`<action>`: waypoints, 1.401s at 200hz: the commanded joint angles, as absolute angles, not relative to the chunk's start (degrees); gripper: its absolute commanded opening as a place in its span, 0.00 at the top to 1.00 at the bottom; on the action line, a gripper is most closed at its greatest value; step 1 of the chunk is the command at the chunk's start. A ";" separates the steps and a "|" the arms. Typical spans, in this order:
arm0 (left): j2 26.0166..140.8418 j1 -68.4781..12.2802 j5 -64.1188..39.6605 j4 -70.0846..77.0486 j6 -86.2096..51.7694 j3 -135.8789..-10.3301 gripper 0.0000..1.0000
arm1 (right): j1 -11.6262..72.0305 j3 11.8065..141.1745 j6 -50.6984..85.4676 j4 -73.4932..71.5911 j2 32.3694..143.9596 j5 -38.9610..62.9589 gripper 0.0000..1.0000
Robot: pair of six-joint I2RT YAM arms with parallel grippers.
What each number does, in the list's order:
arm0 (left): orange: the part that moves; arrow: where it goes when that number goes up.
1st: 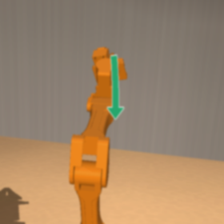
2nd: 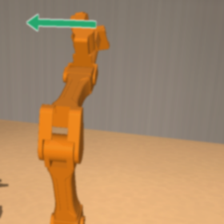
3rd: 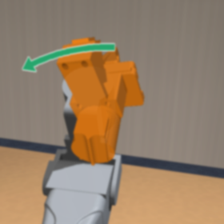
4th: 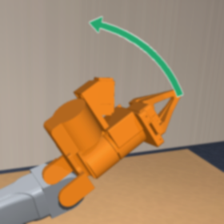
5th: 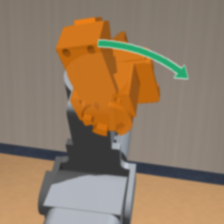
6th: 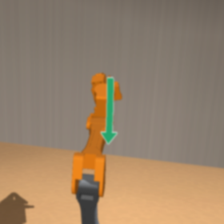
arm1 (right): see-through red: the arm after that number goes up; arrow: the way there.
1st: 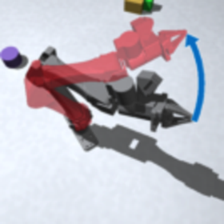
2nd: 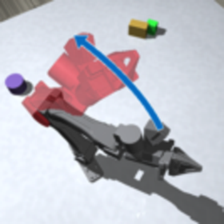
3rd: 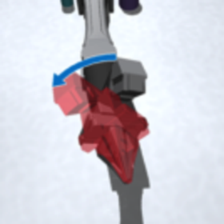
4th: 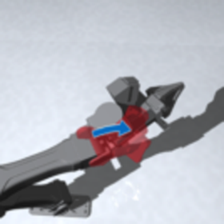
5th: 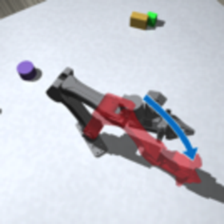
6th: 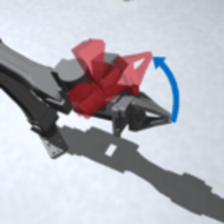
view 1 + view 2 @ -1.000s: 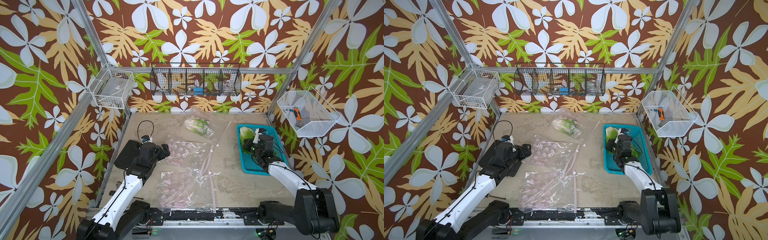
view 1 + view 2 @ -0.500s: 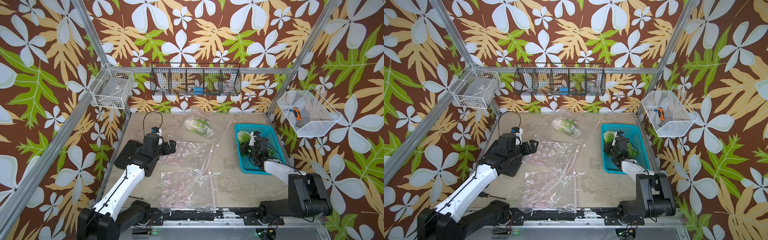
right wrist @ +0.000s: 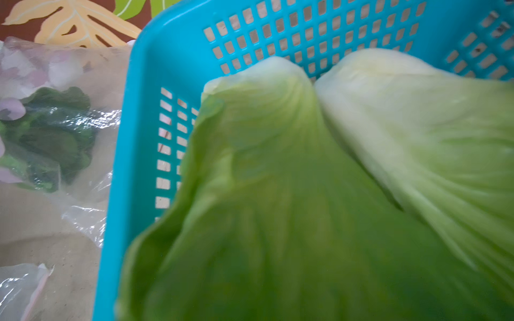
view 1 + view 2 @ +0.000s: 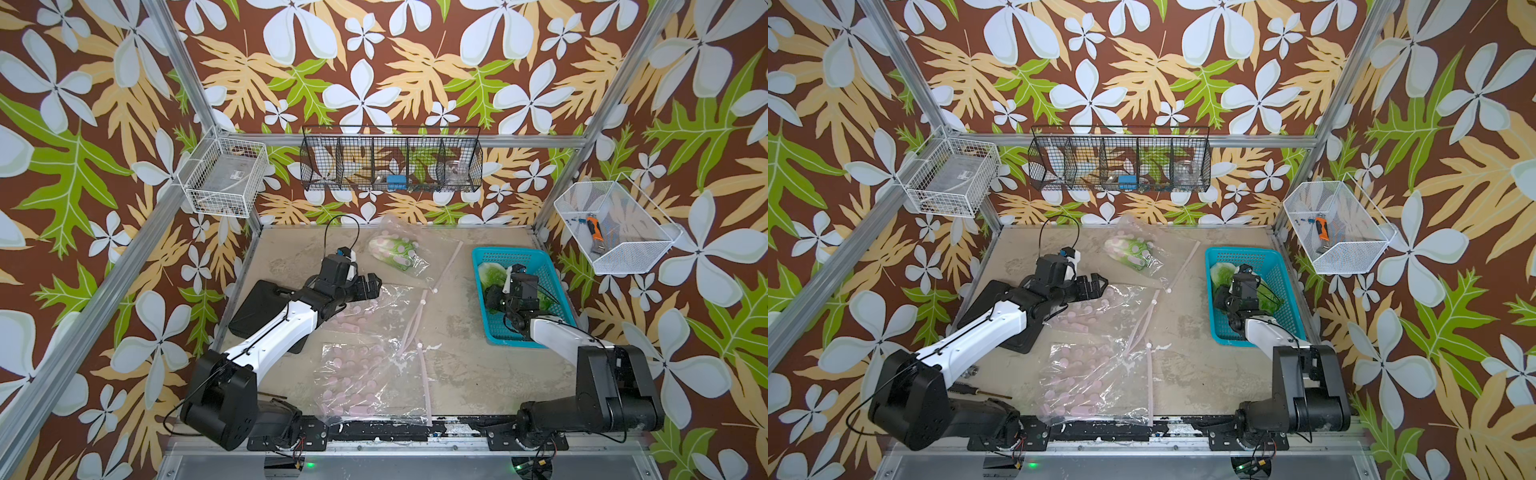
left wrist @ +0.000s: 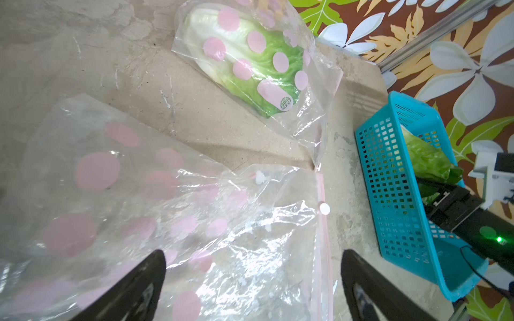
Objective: Open the zip-top bag and take out the chinese cabbages
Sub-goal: Place the Chinese cabbage in the basket, then adjust the zipper food storage bag at the center of the board.
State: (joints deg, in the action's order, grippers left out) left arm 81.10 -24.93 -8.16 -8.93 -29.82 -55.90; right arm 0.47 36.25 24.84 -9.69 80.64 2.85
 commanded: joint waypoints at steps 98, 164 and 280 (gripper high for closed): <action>106.98 -31.94 -12.81 15.42 -52.27 -68.63 0.00 | 2.01 35.93 22.73 4.63 64.75 11.07 0.04; 122.70 -36.55 -17.05 23.62 -62.72 -79.51 0.00 | 2.38 40.44 21.40 12.13 54.27 15.01 0.17; 142.96 -37.62 -12.92 16.40 -66.07 -101.99 0.16 | 2.46 41.65 20.50 13.20 51.44 19.56 0.25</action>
